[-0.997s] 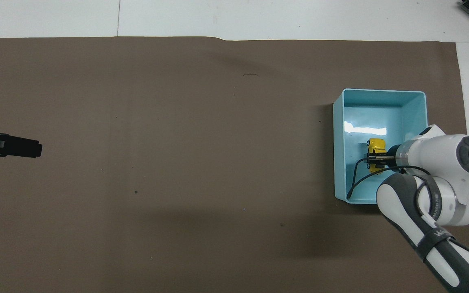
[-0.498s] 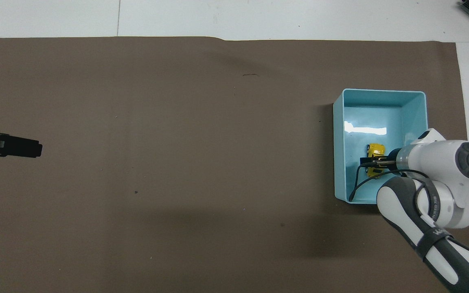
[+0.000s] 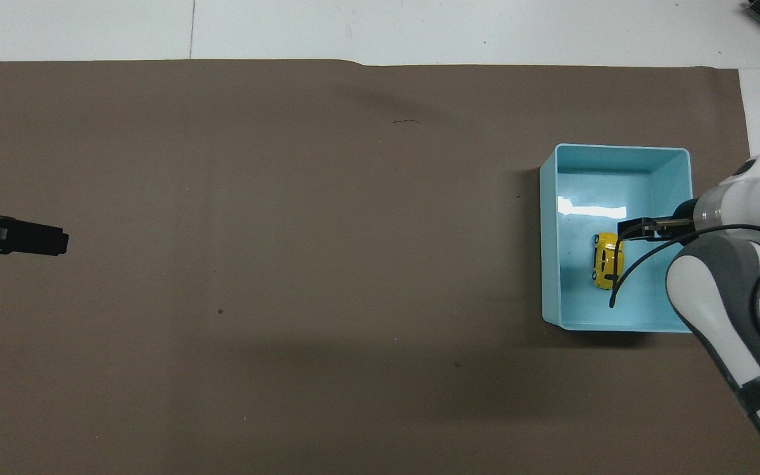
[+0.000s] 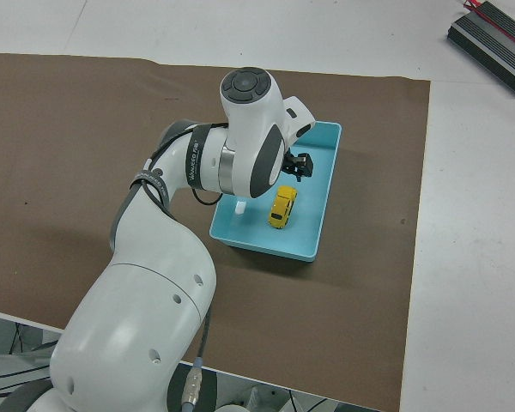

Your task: Wind up and store yellow beetle car

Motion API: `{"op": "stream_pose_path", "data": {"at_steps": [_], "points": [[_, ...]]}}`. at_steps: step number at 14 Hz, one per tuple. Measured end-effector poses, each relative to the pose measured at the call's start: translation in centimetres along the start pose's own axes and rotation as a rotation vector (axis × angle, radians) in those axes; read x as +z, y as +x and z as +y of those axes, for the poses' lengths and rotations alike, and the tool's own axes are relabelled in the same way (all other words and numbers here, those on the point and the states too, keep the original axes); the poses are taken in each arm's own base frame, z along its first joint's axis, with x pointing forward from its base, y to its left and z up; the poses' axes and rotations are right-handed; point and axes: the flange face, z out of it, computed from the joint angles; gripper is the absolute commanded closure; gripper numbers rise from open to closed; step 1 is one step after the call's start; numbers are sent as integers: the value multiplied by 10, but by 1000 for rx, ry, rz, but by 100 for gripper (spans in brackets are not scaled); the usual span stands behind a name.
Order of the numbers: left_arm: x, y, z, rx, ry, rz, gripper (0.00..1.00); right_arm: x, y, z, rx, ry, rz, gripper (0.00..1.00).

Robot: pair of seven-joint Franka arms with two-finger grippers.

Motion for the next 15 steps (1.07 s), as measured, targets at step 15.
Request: {"op": "stream_pose_path", "data": {"at_steps": [15], "points": [[-3,0,0,1,1,6,0,-177,-4,-12,92,-1,-102,0]]}}
